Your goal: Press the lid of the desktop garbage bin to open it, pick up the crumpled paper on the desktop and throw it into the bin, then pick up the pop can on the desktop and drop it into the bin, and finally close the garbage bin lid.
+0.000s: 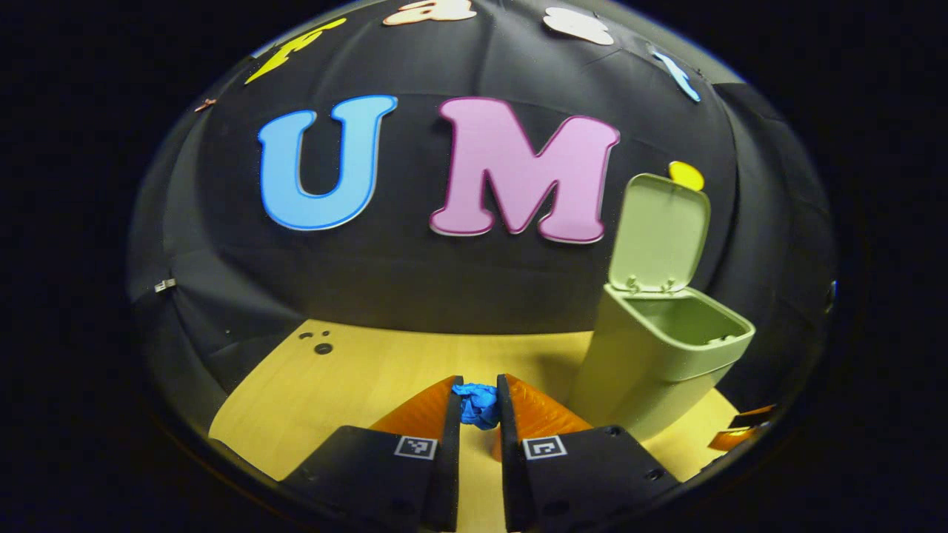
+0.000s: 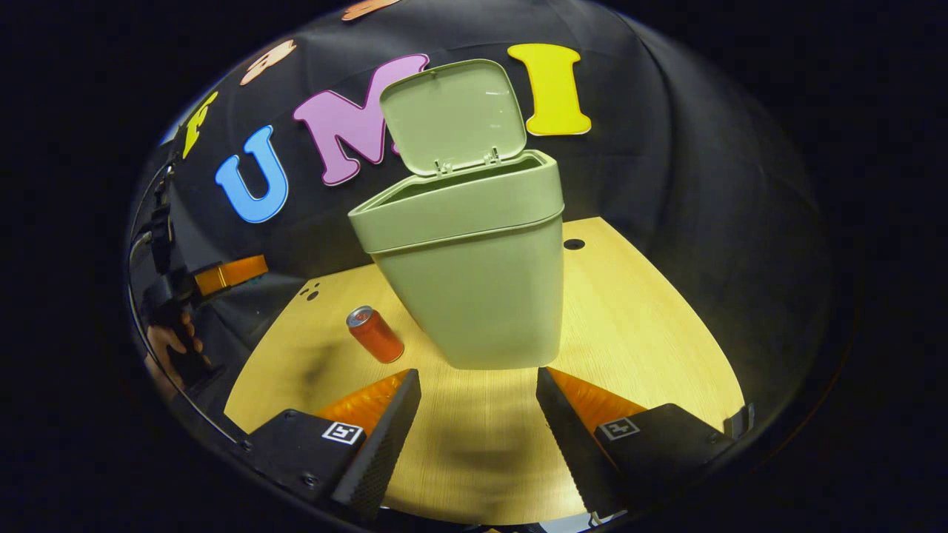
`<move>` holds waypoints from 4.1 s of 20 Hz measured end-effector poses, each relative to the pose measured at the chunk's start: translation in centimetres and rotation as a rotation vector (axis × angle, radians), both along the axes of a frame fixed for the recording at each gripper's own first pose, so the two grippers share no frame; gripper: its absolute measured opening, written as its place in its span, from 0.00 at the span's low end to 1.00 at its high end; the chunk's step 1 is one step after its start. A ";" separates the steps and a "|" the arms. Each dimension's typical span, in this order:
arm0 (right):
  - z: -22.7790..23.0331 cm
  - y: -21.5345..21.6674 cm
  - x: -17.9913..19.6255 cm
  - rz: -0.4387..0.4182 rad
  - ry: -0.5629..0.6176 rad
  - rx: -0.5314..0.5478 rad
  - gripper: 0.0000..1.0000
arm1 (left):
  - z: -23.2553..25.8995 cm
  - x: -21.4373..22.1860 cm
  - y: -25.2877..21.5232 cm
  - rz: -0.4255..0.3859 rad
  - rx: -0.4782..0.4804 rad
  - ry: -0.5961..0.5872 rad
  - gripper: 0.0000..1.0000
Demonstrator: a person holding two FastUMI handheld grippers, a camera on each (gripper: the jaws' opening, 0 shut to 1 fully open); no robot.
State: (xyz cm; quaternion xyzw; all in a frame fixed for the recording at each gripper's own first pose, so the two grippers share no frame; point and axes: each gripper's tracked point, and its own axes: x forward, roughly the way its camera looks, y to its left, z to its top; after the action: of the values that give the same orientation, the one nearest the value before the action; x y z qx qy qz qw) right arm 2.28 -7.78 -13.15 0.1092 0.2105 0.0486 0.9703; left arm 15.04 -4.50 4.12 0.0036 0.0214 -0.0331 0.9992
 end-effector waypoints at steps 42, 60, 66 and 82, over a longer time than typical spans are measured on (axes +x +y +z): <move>-2.6 3.6 1.0 0.110 0.116 -0.010 0.99 | -0.6 2.6 -3.9 -0.116 0.063 -0.015 0.98; -3.6 18.1 7.9 0.259 0.053 -0.142 0.99 | -10.6 -9.7 14.7 0.217 -0.026 0.170 0.98; -5.1 20.5 11.1 0.271 0.066 -0.181 0.99 | -13.1 -13.0 18.5 0.312 -0.081 0.219 0.98; -9.8 22.8 18.7 0.209 0.132 -0.258 0.99 | -15.3 -13.6 20.5 0.397 -0.140 0.283 0.96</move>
State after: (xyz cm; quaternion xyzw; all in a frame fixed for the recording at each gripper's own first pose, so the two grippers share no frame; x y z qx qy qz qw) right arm 20.97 15.02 -22.91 -0.0356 0.2886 0.1144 0.9499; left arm 1.41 16.03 -11.14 -0.0746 0.1590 0.1621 0.9710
